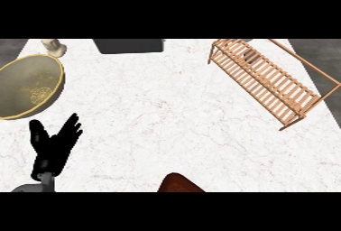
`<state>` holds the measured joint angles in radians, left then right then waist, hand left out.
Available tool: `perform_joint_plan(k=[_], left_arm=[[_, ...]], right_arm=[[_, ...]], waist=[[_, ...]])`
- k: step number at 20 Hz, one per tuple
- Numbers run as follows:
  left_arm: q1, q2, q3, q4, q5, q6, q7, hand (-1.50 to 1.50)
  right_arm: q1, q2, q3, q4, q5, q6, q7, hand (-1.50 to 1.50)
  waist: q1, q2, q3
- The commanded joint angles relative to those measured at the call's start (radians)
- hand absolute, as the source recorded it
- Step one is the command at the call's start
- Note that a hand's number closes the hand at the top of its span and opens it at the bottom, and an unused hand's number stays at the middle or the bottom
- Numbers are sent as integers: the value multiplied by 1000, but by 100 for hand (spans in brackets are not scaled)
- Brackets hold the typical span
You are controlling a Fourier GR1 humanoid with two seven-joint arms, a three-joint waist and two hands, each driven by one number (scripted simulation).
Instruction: Pick the eggplant from the tray and place it in the tiered shelf
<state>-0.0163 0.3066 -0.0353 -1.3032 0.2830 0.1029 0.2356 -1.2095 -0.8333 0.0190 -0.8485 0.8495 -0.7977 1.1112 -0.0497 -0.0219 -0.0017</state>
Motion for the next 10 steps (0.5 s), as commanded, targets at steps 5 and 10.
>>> perform_joint_plan(k=[5,10], left_arm=[[26,11,29,-2,6,6,-6,0],[49,-19,8,-53,13,18,23,0]], right_arm=[[131,-45,-131,-281,17,41,213,-150],[302,-53,-205,-508,-17,107,242,-150]], waist=[[-41,-15,0],[-44,-12,1]])
